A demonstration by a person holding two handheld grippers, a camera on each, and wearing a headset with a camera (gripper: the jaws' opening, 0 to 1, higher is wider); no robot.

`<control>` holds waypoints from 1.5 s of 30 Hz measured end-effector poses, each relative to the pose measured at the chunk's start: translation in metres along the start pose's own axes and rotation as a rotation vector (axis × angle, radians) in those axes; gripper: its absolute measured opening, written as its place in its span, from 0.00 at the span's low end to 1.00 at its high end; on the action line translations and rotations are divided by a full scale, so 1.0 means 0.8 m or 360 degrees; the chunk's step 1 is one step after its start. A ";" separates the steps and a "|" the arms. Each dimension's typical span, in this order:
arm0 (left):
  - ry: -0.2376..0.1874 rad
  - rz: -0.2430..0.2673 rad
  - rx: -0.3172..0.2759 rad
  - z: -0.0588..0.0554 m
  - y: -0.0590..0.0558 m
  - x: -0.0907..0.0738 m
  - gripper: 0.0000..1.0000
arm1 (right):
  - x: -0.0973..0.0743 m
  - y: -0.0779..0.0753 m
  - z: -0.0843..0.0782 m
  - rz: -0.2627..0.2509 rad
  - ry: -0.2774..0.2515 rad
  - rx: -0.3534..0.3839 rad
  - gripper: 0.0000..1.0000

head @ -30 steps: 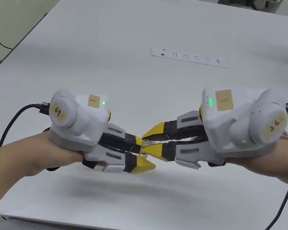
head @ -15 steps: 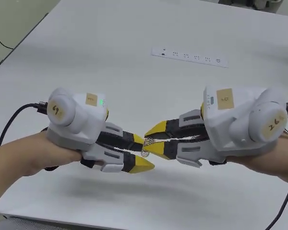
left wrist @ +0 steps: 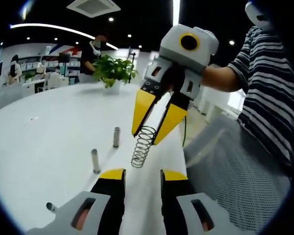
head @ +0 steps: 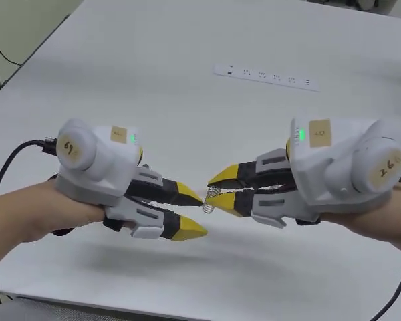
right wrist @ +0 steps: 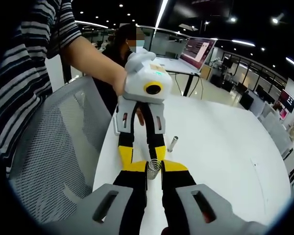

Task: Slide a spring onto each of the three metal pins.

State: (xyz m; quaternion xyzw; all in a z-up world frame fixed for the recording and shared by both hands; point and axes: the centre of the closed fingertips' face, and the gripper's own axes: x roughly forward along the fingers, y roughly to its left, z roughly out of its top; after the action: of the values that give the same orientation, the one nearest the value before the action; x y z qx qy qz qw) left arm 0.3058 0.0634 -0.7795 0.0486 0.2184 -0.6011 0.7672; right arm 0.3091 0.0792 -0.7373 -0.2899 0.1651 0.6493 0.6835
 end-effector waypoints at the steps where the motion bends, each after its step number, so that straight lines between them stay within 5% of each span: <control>1: 0.0000 0.0004 0.0001 -0.001 0.000 -0.001 0.23 | 0.000 -0.001 -0.001 -0.0005 0.0004 -0.0001 0.07; 20: 0.0019 0.0073 -0.0095 -0.019 0.009 -0.033 0.32 | 0.000 -0.008 -0.010 -0.0051 0.0036 0.0005 0.07; 45: -0.0024 0.0347 -0.0203 -0.041 0.047 -0.099 0.52 | 0.002 -0.019 -0.017 -0.0110 0.0059 0.0007 0.07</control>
State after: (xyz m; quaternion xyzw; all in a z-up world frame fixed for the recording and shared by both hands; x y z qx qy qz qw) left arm 0.3180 0.1562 -0.7846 0.0185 0.2438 -0.4993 0.8312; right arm 0.3263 0.0724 -0.7462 -0.3058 0.1692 0.6195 0.7029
